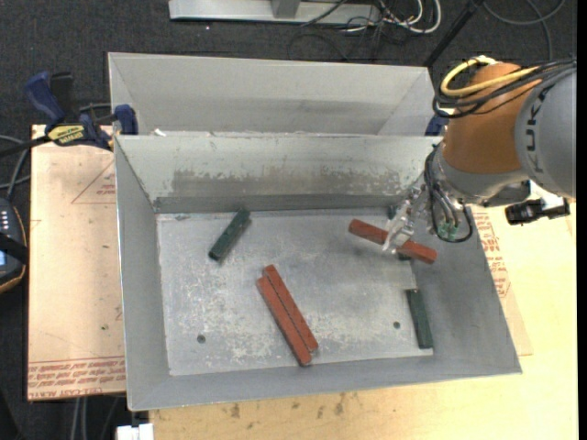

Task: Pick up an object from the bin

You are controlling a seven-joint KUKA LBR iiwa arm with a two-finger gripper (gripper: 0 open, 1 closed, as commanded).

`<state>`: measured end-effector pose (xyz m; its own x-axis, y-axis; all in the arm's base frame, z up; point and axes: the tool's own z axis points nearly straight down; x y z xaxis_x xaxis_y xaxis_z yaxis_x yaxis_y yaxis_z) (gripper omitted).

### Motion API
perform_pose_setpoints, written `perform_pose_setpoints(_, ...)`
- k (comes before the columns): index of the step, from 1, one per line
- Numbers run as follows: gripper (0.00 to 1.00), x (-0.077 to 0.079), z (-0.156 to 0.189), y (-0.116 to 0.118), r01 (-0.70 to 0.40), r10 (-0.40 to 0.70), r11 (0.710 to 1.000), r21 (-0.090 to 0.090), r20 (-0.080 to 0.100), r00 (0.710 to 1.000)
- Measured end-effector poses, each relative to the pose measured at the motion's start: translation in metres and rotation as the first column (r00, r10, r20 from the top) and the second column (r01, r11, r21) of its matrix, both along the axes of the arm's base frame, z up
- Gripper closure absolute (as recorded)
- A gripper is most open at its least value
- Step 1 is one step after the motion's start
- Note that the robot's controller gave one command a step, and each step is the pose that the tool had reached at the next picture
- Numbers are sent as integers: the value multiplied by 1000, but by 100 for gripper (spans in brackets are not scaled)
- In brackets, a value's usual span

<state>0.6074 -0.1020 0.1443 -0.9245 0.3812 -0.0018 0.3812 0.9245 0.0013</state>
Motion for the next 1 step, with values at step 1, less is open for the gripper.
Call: perform_pose_setpoints(1, 100, 0, 13, 0, 0, 0, 1000, 0, 2, 1000)
